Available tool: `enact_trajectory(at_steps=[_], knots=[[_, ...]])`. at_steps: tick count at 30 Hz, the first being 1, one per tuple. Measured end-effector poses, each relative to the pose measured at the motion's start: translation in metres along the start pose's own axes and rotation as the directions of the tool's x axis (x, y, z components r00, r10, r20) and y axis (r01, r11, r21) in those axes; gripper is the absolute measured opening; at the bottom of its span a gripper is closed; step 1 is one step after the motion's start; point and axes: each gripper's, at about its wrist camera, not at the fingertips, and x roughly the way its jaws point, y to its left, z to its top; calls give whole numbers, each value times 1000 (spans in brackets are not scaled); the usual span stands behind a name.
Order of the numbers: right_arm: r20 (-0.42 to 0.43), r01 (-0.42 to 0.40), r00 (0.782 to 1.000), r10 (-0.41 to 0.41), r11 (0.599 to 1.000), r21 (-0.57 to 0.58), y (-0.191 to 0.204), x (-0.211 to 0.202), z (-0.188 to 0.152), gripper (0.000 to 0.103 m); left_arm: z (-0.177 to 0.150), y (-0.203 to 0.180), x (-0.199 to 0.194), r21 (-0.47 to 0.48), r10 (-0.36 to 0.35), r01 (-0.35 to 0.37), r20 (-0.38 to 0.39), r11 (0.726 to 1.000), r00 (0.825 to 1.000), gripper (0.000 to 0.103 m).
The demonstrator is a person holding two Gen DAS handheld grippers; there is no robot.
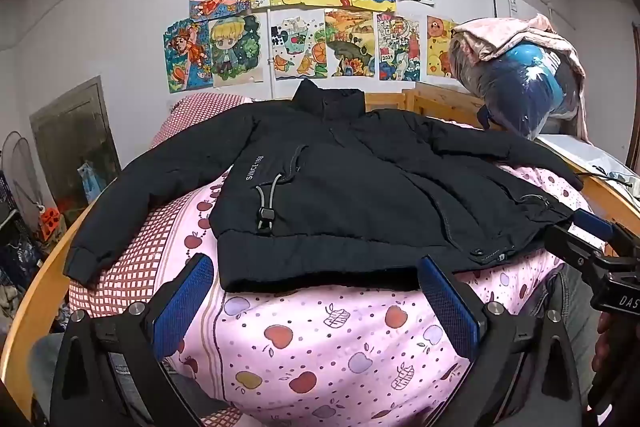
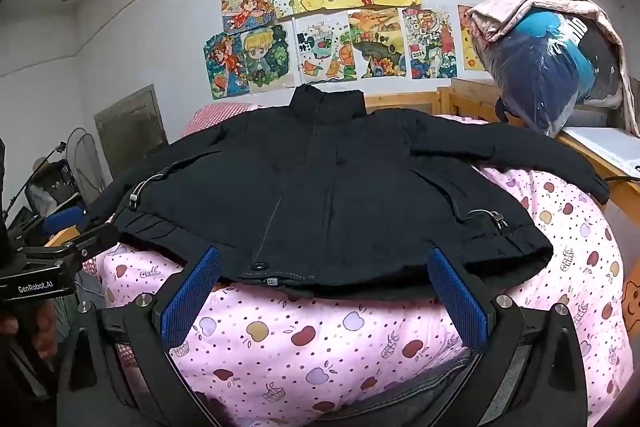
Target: Fold large clothes
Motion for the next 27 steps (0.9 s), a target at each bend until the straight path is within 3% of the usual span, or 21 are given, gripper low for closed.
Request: enact_trajectory(at_steps=[27], knots=[[-19,-1,1000,1,1000,-1,7,4,-5,102,0,0,0,-2,-1,1,-2,1000,1000,103]])
